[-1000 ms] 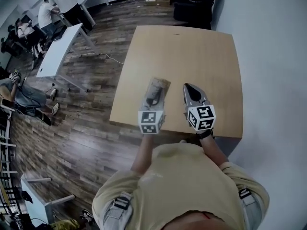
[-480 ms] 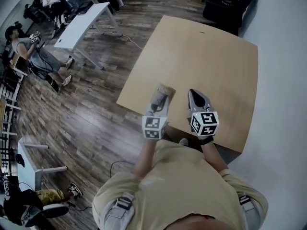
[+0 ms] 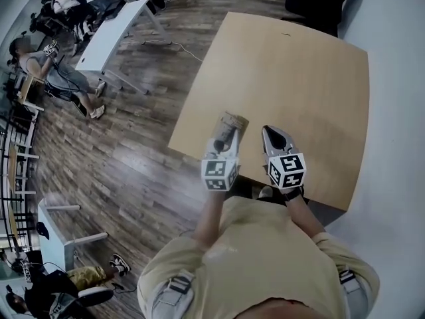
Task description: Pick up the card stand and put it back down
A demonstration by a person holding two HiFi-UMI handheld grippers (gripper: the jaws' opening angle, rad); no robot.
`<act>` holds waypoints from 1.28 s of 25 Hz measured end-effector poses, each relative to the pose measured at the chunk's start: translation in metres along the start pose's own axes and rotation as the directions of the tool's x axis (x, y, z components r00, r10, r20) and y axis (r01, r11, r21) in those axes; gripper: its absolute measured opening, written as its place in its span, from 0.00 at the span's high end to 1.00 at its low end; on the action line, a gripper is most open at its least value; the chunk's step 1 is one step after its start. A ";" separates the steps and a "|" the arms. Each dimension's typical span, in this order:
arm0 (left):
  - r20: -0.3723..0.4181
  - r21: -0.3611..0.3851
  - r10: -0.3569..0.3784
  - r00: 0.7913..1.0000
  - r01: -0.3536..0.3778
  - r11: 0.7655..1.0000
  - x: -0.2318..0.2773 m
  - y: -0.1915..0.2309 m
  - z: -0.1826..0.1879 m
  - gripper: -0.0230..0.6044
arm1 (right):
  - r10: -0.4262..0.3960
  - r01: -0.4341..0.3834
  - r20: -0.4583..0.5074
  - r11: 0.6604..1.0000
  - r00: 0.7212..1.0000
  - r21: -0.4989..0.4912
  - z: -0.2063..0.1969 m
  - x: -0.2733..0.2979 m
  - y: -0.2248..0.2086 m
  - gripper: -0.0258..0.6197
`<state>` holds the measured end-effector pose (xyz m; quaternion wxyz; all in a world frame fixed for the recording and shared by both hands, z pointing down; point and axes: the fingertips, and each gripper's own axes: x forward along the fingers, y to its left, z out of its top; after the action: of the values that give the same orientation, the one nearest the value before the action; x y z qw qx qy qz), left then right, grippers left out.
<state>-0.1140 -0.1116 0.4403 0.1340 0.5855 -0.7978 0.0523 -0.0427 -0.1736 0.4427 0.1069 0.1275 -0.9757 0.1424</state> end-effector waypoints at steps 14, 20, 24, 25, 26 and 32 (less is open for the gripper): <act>-0.093 0.005 -0.028 0.995 0.029 1.000 0.106 0.085 0.001 0.86 | -0.111 0.116 -0.080 0.992 0.991 0.054 0.012 0.085 -0.069 0.95; -0.116 -0.027 -0.020 0.993 0.017 0.999 0.167 0.137 0.000 0.86 | -0.141 0.153 -0.133 0.985 0.981 0.078 0.008 0.137 -0.107 0.95; -0.129 -0.031 -0.018 0.991 0.014 0.999 0.207 0.176 -0.003 0.86 | -0.167 0.184 -0.165 0.978 0.972 0.096 0.002 0.179 -0.126 0.95; -0.135 -0.026 -0.019 0.991 0.015 1.000 0.216 0.185 -0.005 0.86 | -0.171 0.190 -0.171 0.977 0.970 0.100 0.001 0.189 -0.130 0.95; -0.141 -0.019 -0.019 0.990 0.017 1.000 0.227 0.195 -0.007 0.86 | -0.176 0.196 -0.176 0.975 0.969 0.105 0.000 0.198 -0.134 0.95; -0.179 0.036 -0.036 0.983 0.043 0.998 0.302 0.254 -0.016 0.86 | -0.200 0.234 -0.230 0.963 0.952 0.135 -0.017 0.253 -0.161 0.95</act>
<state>-0.4365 -0.3075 0.5574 0.1944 0.5968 -0.7695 0.1177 -0.2342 -0.3729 0.5611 0.2159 0.2263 -0.9238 0.2208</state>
